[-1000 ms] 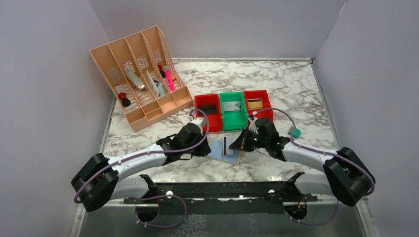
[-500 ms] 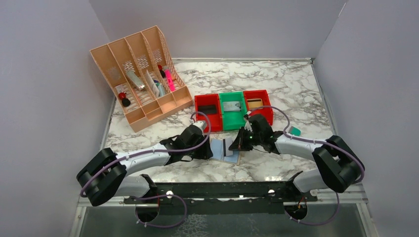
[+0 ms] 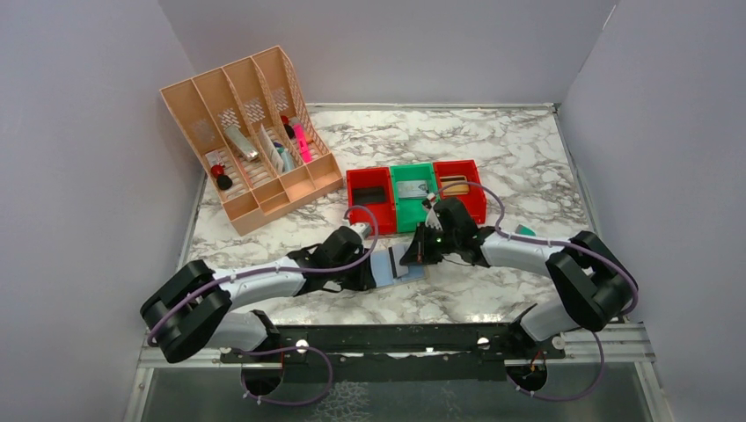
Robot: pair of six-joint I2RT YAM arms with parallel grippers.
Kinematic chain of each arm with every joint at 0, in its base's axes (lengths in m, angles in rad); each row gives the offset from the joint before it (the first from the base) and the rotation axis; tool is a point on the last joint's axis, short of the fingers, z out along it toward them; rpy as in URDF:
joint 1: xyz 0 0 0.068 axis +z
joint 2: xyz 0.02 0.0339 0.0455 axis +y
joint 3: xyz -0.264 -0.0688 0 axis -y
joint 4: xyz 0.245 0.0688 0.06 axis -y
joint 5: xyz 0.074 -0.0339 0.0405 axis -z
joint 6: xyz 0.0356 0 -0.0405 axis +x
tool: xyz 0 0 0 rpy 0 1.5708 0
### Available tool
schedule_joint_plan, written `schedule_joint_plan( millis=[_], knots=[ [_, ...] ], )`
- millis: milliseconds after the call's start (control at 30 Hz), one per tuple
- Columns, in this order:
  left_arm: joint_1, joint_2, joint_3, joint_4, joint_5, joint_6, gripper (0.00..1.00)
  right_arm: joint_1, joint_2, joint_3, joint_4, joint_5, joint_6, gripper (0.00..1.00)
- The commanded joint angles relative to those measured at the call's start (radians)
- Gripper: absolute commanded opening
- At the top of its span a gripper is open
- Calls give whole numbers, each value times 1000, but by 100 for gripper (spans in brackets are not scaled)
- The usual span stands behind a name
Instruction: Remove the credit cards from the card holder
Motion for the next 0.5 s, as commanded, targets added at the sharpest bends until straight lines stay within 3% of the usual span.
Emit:
schedule_joint_plan(
  millis=[0,233,467],
  knots=[
    [-16,-78,-21,38,17,-20,27,15,-38,37,-95,58,-68,1],
    [-16,-176,0,-95,-109,-3,35,15,-175,88,-275,248,-120,1],
    [-16,-281,55,-228,-240,52,39,15,-334,68,-279,368,-163,1]
  ],
)
